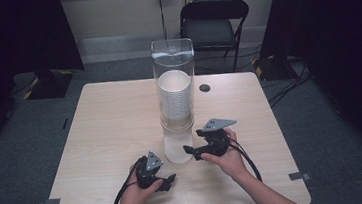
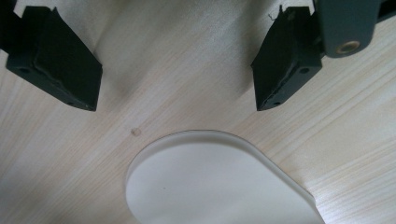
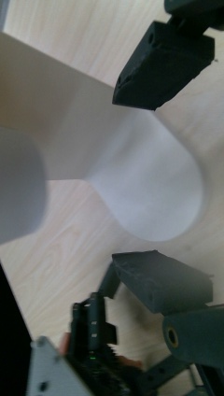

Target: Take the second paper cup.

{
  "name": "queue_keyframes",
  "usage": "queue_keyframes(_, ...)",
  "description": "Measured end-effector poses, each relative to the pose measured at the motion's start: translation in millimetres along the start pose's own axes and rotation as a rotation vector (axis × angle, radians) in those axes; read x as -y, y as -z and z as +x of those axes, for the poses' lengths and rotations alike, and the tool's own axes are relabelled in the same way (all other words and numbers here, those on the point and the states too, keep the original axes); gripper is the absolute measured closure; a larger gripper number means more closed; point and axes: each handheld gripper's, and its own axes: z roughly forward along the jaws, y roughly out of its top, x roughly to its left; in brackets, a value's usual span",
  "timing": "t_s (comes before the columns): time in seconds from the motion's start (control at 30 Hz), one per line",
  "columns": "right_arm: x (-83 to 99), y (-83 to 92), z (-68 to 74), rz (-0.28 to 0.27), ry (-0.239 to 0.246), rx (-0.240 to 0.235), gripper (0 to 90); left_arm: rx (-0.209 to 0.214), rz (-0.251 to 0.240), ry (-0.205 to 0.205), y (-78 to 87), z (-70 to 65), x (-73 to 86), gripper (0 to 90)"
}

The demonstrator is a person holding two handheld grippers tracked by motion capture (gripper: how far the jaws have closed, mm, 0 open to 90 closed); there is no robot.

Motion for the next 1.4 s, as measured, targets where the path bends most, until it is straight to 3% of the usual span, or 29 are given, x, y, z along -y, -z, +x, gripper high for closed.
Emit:
queue_keyframes(0.4, -29.1, -18.9, 2.1, -0.095, 0.008, 0.002, 20.2, 0.001, 0.000, -0.001, 0.1, 0.2, 0.0, 15.5)
queue_keyframes(0.5, -33.5, -22.7, 3.7, -0.102, 0.025, 0.004, 24.0, 0.001, 0.001, -0.001, 0.1, 0.3, 0.0, 15.4)
queue_keyframes(0.63, -34.8, -26.0, 5.3, -0.120, 0.042, 0.015, 35.8, 0.001, 0.000, 0.000, 0.0, 0.2, 0.0, 15.4)
queue_keyframes(0.8, -29.2, -27.1, 6.9, -0.149, 0.079, 0.034, 37.2, 0.001, -0.003, 0.004, -0.3, -0.2, 0.0, 15.4)
queue_keyframes(0.93, -23.3, -29.9, 11.2, -0.188, 0.071, 0.064, 37.5, 0.001, 0.000, -0.001, 0.0, 0.1, 0.1, 15.4)
queue_keyframes(1.07, -18.1, -35.5, 14.7, -0.164, 0.061, 0.078, 38.0, 0.001, -0.001, -0.001, 0.0, 0.1, 0.1, 15.4)
queue_keyframes(1.1, -17.0, -36.0, 14.8, -0.137, 0.062, 0.085, 38.1, 0.001, 0.000, -0.001, 0.0, 0.2, 0.0, 15.4)
queue_keyframes(1.17, 11.4, -52.1, 10.5, 0.015, 0.049, 0.104, 38.1, 0.002, -0.003, 0.004, -0.2, -0.1, 0.1, 15.4)
queue_keyframes(1.27, 39.3, -57.1, 16.6, -0.006, 0.040, 0.100, 37.7, 0.010, -0.001, 0.002, -0.2, 0.3, 0.0, 15.0)
queue_keyframes(1.4, 39.9, -55.7, 19.8, 0.010, 0.033, 0.078, 37.4, 0.004, 0.011, 0.001, 0.6, 0.1, -0.4, 14.9)
